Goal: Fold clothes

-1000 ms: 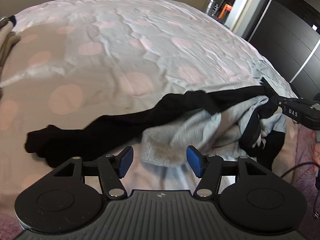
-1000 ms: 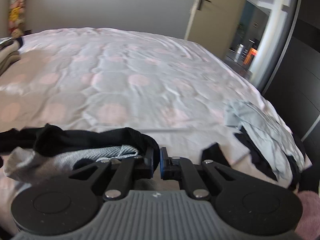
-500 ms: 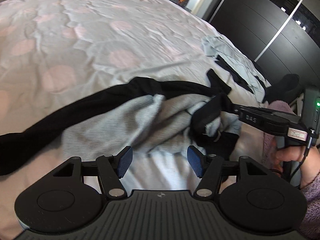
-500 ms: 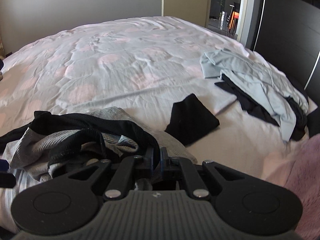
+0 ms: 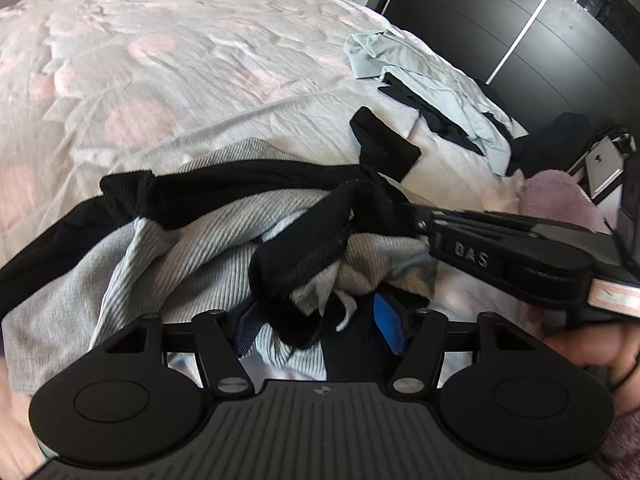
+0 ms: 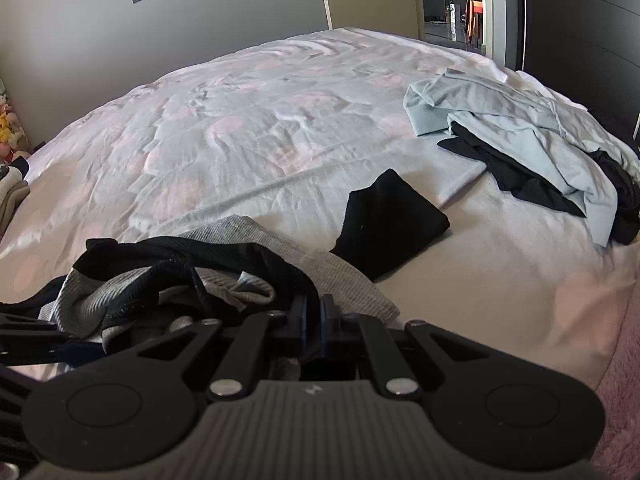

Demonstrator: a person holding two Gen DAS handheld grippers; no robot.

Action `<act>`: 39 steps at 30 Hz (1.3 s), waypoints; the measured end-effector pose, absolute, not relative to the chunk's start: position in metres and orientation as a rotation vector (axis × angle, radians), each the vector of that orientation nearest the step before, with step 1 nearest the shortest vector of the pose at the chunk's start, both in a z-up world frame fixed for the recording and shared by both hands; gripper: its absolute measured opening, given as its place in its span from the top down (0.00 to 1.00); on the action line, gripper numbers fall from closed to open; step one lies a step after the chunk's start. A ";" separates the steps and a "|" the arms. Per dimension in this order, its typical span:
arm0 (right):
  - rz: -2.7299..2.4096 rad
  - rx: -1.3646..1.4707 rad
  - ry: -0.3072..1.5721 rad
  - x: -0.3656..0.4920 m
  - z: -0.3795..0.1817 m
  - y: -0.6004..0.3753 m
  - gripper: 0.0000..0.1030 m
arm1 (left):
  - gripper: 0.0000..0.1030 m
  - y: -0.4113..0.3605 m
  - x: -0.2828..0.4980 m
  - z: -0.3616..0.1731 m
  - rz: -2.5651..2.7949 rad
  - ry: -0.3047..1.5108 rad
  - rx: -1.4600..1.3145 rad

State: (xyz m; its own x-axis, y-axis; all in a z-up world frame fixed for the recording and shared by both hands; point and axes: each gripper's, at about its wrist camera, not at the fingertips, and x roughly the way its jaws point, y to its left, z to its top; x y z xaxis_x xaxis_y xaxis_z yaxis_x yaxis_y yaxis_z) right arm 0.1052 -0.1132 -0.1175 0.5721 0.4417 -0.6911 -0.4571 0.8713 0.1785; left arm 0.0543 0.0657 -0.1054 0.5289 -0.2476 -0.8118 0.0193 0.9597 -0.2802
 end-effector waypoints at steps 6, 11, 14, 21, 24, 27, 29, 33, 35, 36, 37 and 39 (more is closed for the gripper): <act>0.535 -0.043 0.798 0.102 -0.118 -0.110 0.93 | 0.73 0.062 0.059 -0.103 -0.145 0.993 -0.220; 0.534 -0.062 0.778 0.096 -0.114 -0.108 0.93 | 0.84 0.060 0.055 -0.095 -0.132 0.979 -0.203; 0.534 -0.071 0.747 0.089 -0.106 -0.107 0.93 | 0.86 0.063 0.049 -0.085 -0.117 0.954 -0.200; 0.549 -0.051 0.588 0.067 -0.058 -0.102 0.94 | 0.90 0.098 0.017 -0.034 -0.057 0.826 -0.201; 0.563 -0.022 0.488 0.058 -0.022 -0.097 0.94 | 0.92 0.120 -0.004 0.000 -0.015 0.724 -0.194; 0.589 -0.015 0.378 0.047 0.016 -0.088 0.94 | 0.92 0.142 -0.025 0.043 0.033 0.616 -0.178; 0.621 -0.020 0.307 0.038 0.043 -0.080 0.94 | 0.92 0.155 -0.037 0.073 0.051 0.552 -0.169; 0.679 -0.040 0.146 0.014 0.098 -0.063 0.94 | 0.92 0.167 -0.066 0.132 0.108 0.412 -0.079; 0.689 -0.038 0.067 0.001 0.123 -0.061 0.94 | 0.92 0.169 -0.081 0.159 0.127 0.349 -0.059; 0.692 -0.036 0.027 -0.005 0.136 -0.061 0.95 | 0.92 0.169 -0.088 0.173 0.137 0.317 -0.048; 0.694 -0.034 -0.013 -0.012 0.149 -0.061 0.97 | 0.92 0.170 -0.095 0.187 0.146 0.286 -0.038; 0.700 -0.029 -0.092 -0.025 0.174 -0.061 1.00 | 0.92 0.171 -0.110 0.215 0.165 0.223 -0.018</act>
State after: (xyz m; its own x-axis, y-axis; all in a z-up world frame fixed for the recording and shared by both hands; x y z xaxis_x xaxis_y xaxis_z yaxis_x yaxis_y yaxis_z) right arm -0.0246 -0.0610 0.1742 0.7613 0.6441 0.0746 -0.6416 0.7649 -0.0574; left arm -0.1098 0.1712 0.2146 0.9617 0.1613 -0.2214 -0.1653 0.9862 0.0002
